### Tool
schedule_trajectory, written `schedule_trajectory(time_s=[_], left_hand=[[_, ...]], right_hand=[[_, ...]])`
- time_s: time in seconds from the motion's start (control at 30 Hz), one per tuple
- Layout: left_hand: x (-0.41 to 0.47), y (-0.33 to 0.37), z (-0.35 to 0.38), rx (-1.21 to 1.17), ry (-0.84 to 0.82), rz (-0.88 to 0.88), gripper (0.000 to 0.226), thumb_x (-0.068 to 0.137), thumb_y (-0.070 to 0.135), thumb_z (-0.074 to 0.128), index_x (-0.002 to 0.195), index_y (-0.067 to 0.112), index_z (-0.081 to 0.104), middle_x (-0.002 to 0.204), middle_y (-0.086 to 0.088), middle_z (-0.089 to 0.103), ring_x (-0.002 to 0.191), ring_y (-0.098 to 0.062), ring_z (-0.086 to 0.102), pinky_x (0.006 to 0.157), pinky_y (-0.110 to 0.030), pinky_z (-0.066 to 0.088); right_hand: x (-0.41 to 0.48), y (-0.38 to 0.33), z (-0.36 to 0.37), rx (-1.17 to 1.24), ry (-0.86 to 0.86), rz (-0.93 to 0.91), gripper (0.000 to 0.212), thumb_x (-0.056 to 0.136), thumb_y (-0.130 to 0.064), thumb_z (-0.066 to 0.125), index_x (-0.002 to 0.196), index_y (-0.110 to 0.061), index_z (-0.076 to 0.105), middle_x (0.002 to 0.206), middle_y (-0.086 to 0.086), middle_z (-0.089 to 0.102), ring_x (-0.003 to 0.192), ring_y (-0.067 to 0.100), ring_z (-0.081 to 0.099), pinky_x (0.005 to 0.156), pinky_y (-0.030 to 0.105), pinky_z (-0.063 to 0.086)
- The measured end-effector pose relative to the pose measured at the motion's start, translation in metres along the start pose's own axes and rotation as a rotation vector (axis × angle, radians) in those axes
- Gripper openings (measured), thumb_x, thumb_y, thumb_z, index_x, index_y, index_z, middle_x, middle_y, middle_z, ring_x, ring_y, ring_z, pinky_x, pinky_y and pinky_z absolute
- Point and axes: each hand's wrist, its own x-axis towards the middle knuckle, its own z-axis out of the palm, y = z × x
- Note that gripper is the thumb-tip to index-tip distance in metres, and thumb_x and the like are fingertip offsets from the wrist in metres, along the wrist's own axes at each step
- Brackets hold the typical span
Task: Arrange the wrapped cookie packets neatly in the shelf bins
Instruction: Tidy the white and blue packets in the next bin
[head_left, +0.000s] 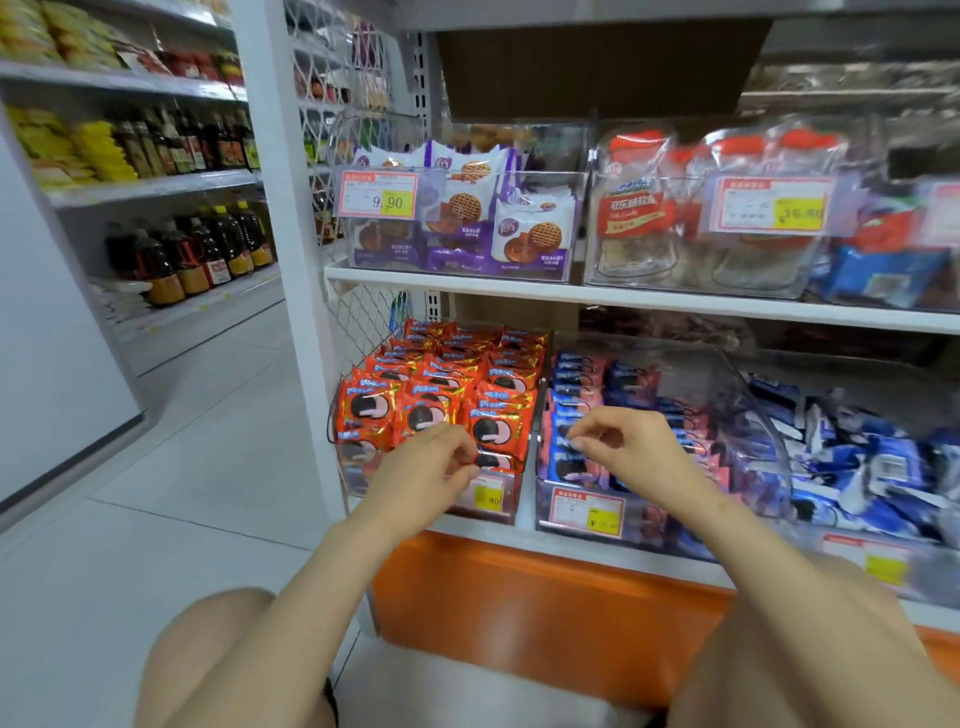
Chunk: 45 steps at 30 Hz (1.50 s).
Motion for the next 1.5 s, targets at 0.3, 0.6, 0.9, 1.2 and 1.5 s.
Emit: schedule_trajectory(time_s=[0.3, 0.6, 0.9, 1.2, 1.5], left_hand=[[-0.023, 0.078, 0.032, -0.179, 0.035, 0.135, 0.014, 0.089, 0.024, 0.059, 0.103, 0.024, 0.056, 0.09, 0.018, 0.05, 0.072, 0.002, 0.049, 0.067, -0.022, 0.038], [-0.001, 0.128, 0.062, -0.201, -0.115, 0.247, 0.016, 0.091, 0.023, 0.056, 0.107, 0.023, 0.054, 0.105, 0.012, 0.053, 0.082, -0.003, 0.052, 0.075, -0.03, 0.045], [0.072, 0.189, 0.102, -0.226, -0.243, 0.361, 0.017, 0.089, 0.018, 0.057, 0.106, 0.015, 0.058, 0.106, 0.002, 0.056, 0.096, -0.016, 0.054, 0.079, -0.028, 0.041], [0.175, 0.224, 0.153, 0.015, -0.271, 0.284, 0.046, 0.09, 0.047, 0.053, 0.127, 0.019, 0.051, 0.131, -0.007, 0.049, 0.121, -0.027, 0.044, 0.093, -0.029, 0.033], [0.201, 0.219, 0.163, 0.025, -0.263, 0.236, 0.036, 0.08, 0.049, 0.052, 0.11, 0.028, 0.055, 0.119, 0.005, 0.046, 0.109, -0.018, 0.05, 0.084, -0.029, 0.042]], right_hand=[[-0.08, 0.0, -0.003, 0.047, -0.013, -0.004, 0.005, 0.084, -0.008, 0.067, 0.084, -0.01, 0.071, 0.074, -0.013, 0.063, 0.072, 0.002, 0.057, 0.065, 0.01, 0.041], [-0.127, 0.013, -0.042, -0.107, 0.039, 0.126, 0.007, 0.085, -0.016, 0.064, 0.086, -0.014, 0.07, 0.074, -0.013, 0.058, 0.067, 0.004, 0.052, 0.066, 0.019, 0.042], [-0.095, 0.086, -0.138, -0.416, 0.103, 0.375, 0.016, 0.092, -0.02, 0.057, 0.101, -0.014, 0.068, 0.096, 0.003, 0.069, 0.084, 0.018, 0.06, 0.073, 0.03, 0.046], [0.013, 0.183, -0.164, -0.638, -0.116, 0.36, 0.061, 0.089, -0.043, 0.059, 0.137, -0.009, 0.043, 0.138, 0.015, 0.048, 0.125, 0.029, 0.046, 0.095, 0.032, 0.036], [0.055, 0.228, -0.148, -0.974, -0.421, 0.196, 0.076, 0.078, -0.049, 0.065, 0.143, -0.041, 0.026, 0.14, 0.007, 0.032, 0.128, 0.031, 0.035, 0.105, 0.047, 0.026]])
